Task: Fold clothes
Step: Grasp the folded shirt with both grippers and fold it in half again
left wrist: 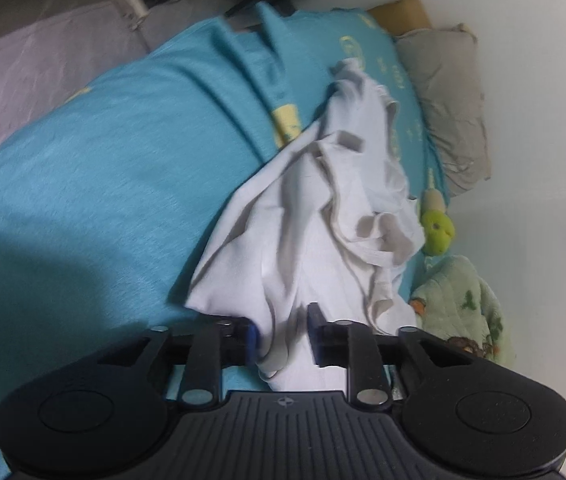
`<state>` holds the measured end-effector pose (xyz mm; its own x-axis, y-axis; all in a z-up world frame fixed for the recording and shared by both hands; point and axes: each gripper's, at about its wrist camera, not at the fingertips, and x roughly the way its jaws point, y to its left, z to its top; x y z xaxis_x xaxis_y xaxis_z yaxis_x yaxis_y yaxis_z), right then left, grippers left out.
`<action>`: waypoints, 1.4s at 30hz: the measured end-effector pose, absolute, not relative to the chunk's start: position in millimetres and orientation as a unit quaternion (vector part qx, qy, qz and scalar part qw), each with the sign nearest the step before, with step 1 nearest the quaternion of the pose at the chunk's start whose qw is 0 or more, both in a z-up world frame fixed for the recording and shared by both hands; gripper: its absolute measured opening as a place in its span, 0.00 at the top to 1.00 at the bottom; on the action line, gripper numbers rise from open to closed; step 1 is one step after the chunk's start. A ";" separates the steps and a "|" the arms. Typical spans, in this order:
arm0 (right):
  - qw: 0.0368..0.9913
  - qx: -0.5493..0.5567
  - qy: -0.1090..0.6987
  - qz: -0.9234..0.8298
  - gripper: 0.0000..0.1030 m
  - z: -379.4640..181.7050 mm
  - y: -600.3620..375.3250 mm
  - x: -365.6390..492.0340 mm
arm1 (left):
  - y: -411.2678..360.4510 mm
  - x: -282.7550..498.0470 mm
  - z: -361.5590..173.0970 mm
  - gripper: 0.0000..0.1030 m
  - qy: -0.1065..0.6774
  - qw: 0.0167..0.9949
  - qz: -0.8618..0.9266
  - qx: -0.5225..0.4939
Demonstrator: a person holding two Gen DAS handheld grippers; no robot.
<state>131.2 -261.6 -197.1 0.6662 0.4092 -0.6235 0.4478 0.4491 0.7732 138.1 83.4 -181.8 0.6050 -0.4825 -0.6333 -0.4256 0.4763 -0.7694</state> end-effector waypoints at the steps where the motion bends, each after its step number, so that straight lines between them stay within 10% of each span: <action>1: 0.750 0.521 0.408 -0.013 0.85 -196.3 -261.8 131.2 | 83.8 139.2 -184.9 0.65 0.448 0.731 -0.016 -0.514; 4: 0.765 0.510 0.392 -0.005 0.87 -184.1 -262.5 129.4 | 84.3 141.6 -183.9 0.66 0.441 0.734 -0.021 -0.516; 6: 0.776 0.505 0.377 0.000 0.88 -172.5 -265.1 126.5 | 81.8 144.6 -174.8 0.92 0.430 0.751 -0.039 -0.500; 23: 0.846 0.451 0.283 0.038 0.90 -65.8 -278.0 76.9 | 57.3 89.8 -30.4 0.94 0.336 0.831 -0.110 -0.429; 42: 0.858 0.429 0.278 0.050 0.90 -42.2 -273.1 -28.3 | 73.8 -14.9 -17.5 0.93 0.360 0.815 -0.110 -0.440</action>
